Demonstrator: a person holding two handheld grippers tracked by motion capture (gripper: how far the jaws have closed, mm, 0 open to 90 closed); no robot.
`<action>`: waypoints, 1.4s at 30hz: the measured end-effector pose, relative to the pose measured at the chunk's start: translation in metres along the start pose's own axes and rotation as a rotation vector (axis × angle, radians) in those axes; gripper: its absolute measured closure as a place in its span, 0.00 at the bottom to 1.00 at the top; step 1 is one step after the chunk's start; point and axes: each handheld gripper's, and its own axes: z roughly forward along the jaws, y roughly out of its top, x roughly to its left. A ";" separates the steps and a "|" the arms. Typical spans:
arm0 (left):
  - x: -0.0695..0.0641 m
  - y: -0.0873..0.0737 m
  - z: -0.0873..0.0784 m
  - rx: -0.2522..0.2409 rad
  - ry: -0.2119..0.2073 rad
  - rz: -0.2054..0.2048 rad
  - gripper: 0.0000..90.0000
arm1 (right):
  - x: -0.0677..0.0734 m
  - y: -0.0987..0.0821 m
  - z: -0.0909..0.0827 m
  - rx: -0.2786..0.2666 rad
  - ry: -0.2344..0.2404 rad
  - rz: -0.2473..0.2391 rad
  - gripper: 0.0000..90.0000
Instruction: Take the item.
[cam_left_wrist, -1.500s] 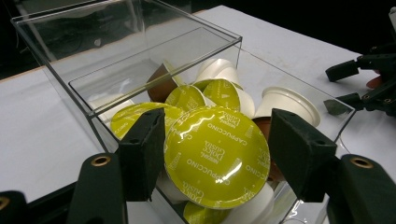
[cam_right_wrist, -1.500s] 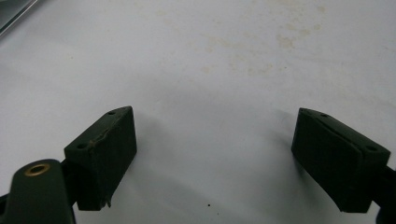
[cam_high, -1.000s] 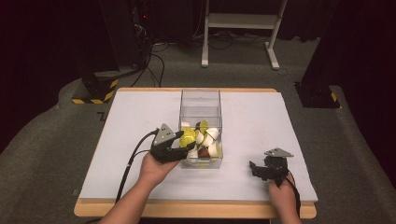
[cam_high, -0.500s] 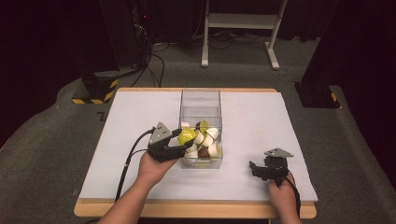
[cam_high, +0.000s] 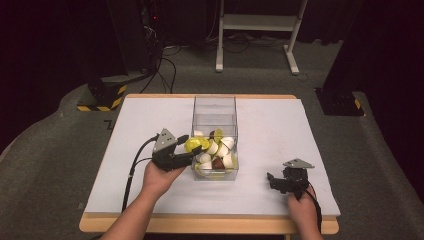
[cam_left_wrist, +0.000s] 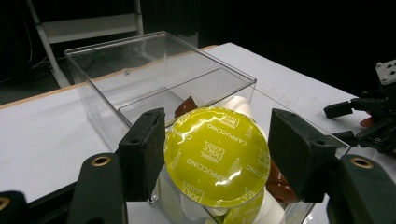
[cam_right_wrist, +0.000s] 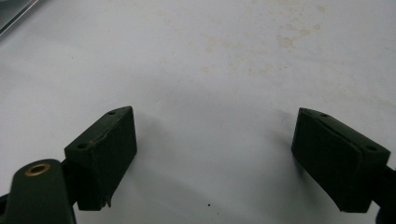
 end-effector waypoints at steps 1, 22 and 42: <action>0.001 0.000 -0.001 0.004 0.000 0.000 0.42 | 0.000 0.000 0.000 0.000 0.000 0.000 0.16; 0.036 -0.010 -0.030 0.009 0.102 -0.022 0.42 | 0.000 0.000 0.000 0.000 0.000 0.000 0.16; 0.069 -0.025 -0.054 0.032 0.203 -0.055 0.42 | 0.000 0.000 0.000 0.000 0.000 0.000 0.16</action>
